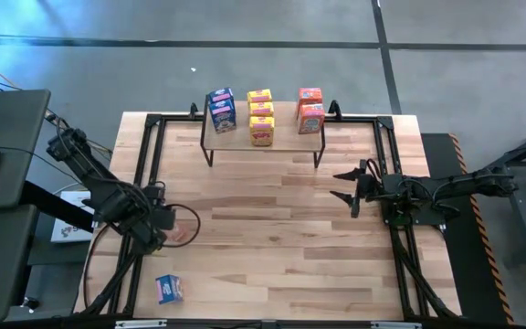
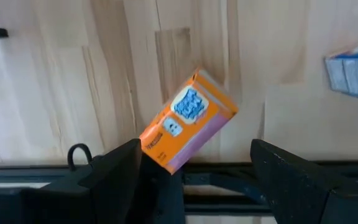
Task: Stack cereal on shelf
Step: Put the orange cereal box and aligned with the other orange cereal boxes on the shelf
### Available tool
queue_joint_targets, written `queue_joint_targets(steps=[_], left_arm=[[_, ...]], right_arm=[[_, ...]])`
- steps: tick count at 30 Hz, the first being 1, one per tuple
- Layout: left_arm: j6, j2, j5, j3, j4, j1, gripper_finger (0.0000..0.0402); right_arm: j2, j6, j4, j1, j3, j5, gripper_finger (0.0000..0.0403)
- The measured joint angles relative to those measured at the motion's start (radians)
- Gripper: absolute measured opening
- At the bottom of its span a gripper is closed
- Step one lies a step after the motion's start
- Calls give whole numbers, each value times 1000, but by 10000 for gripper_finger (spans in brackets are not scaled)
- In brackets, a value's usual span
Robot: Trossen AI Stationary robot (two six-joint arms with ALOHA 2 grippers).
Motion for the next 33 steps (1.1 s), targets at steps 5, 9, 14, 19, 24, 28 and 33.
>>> queue_joint_targets(steps=[5, 9, 14, 19, 24, 28, 33], left_arm=[[3, -7, 27, -23, 1, 0, 294], [7, -7, 24, -22, 1, 0, 294], [60, -7, -38, -22, 1, 0, 294], [89, -6, -62, -22, 7, 1, 294], [123, -6, -39, -22, 35, 1, 294], [159, -5, -38, -22, 51, 1, 294], [161, -5, -31, -22, 54, 1, 294]], right_arm=[[0, 0, 0, 0, 0, 0, 248], [0, 0, 0, 0, 0, 0, 248], [0, 1, 0, 0, 0, 0, 248], [0, 1, 0, 0, 0, 0, 248], [0, 1, 0, 0, 0, 0, 248], [0, 1, 0, 0, 0, 0, 248], [0, 4, 0, 0, 0, 0, 248]])
